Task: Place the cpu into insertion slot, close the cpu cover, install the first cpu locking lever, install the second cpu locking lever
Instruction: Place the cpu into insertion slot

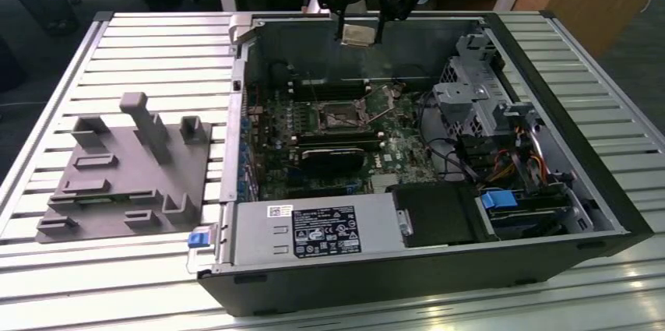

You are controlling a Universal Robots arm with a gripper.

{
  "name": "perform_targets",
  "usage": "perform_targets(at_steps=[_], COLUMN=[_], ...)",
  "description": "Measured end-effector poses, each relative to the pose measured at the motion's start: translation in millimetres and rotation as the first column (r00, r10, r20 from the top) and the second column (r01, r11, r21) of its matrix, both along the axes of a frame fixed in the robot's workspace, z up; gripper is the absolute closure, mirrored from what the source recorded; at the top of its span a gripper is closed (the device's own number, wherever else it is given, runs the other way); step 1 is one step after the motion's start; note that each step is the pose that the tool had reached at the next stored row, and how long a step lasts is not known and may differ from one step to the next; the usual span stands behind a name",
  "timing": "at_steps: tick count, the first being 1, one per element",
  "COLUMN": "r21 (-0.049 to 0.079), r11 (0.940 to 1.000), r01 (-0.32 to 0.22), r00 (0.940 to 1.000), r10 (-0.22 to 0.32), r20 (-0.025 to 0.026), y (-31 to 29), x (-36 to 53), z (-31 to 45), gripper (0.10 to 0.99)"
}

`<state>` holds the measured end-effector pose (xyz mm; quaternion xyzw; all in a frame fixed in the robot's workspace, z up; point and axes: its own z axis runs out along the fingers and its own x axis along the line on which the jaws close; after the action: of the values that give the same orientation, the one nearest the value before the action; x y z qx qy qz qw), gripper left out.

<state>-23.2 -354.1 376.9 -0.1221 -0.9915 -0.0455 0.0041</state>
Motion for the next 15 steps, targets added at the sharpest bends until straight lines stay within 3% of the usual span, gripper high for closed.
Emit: perform_targets(at_steps=[15], r21=[0.0], r11=[0.9997], r01=[0.023], r00=[0.9997], r10=[-0.023], r20=[0.0], y=[0.0], x=[0.0], z=[-0.1], gripper=[0.545])
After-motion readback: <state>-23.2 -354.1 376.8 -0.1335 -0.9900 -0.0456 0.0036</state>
